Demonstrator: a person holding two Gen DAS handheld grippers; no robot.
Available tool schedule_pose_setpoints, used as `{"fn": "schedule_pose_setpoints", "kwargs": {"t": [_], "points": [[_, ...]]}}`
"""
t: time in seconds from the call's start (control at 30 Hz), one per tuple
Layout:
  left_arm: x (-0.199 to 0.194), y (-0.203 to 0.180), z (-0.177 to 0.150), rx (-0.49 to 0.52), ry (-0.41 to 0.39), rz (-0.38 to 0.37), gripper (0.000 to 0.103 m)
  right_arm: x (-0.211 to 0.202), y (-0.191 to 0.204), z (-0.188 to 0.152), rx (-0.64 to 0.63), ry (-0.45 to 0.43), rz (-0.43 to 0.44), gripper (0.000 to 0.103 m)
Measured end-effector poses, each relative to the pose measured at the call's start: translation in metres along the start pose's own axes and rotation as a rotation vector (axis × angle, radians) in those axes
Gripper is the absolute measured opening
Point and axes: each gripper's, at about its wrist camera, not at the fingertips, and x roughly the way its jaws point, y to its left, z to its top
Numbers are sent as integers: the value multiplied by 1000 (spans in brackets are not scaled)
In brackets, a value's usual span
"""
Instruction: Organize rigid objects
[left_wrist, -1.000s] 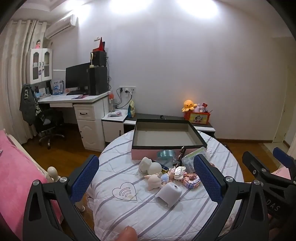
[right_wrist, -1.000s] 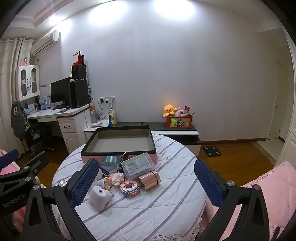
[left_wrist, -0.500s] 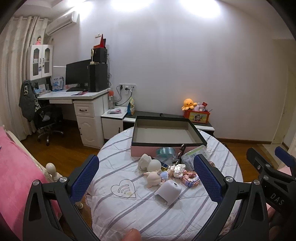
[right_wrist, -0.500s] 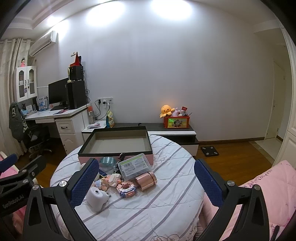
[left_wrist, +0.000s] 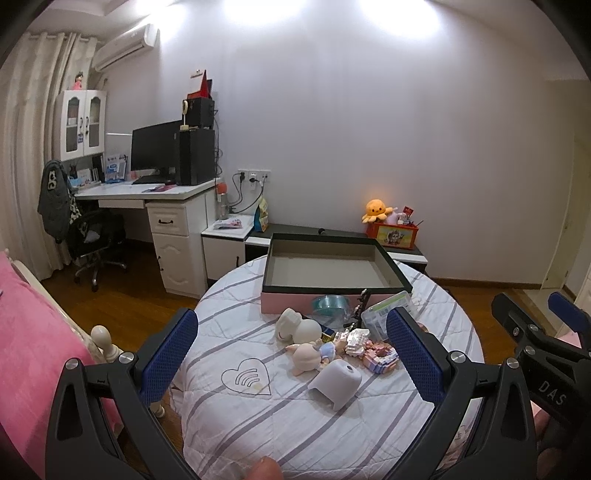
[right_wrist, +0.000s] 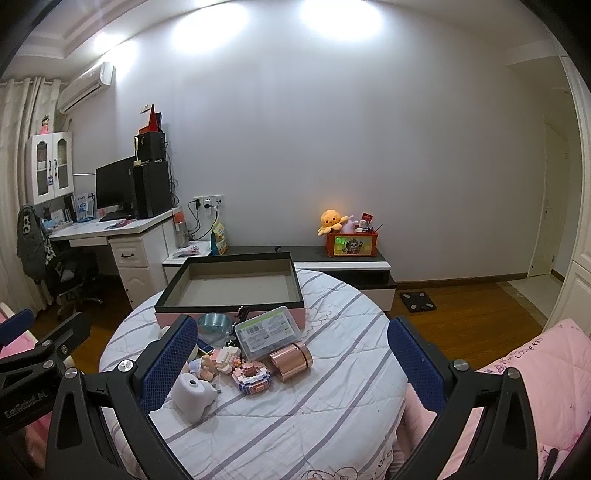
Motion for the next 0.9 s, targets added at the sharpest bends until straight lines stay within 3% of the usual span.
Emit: {"fn": "schedule_pose_setpoints", "kwargs": {"t": [0.9], "points": [[-5, -2, 4, -1, -10, -22, 103, -1, -3, 0, 3, -6, -6, 103]]}}
